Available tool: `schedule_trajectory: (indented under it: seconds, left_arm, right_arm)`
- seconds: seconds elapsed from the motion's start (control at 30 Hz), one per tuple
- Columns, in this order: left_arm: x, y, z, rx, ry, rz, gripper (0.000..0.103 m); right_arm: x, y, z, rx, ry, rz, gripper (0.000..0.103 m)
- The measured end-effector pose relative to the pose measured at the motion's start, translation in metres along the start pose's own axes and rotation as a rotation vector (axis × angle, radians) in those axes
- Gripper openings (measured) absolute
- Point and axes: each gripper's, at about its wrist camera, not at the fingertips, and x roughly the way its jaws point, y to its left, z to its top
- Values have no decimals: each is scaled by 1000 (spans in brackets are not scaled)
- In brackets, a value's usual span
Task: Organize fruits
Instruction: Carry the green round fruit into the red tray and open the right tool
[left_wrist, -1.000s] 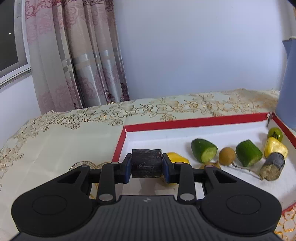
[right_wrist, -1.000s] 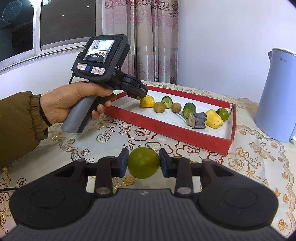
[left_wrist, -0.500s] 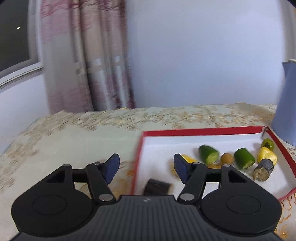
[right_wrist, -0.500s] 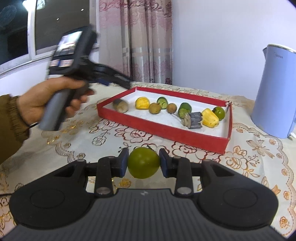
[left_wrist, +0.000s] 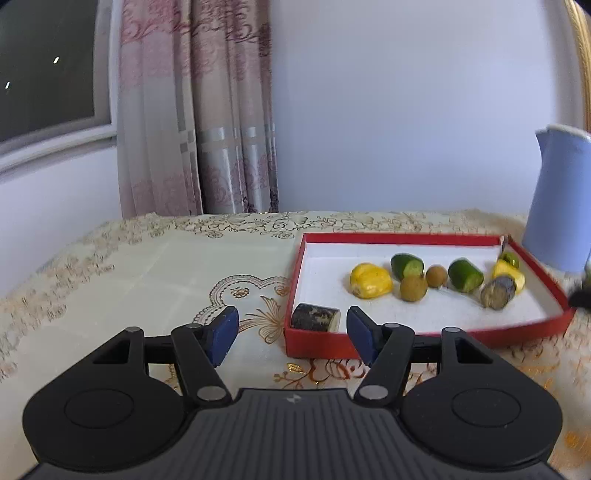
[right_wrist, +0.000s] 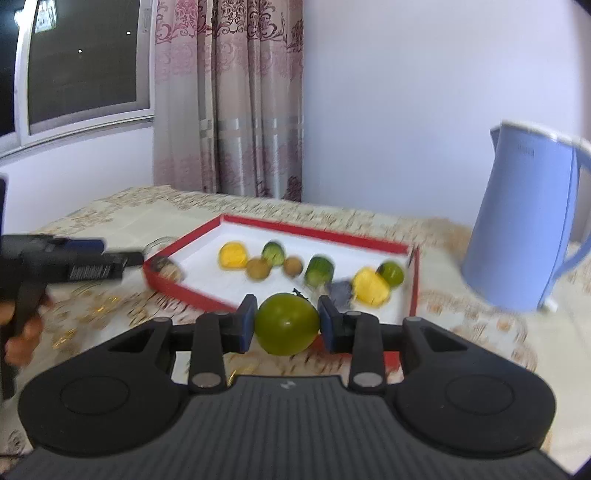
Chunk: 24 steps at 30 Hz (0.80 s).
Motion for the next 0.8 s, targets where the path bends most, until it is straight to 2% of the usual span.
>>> schedule_trajectory:
  seconds: [0.2, 0.5, 0.8]
  left_arm:
    - [1, 2, -1, 1, -6, 18, 64]
    - [11, 4, -4, 7, 30, 27, 64]
    - [14, 4, -6, 16, 41, 33, 64]
  right_arm:
    - [37, 1, 18, 16, -16, -3, 33]
    - [80, 3, 22, 29, 20, 5, 33]
    - [113, 0, 19, 44, 68, -23, 33]
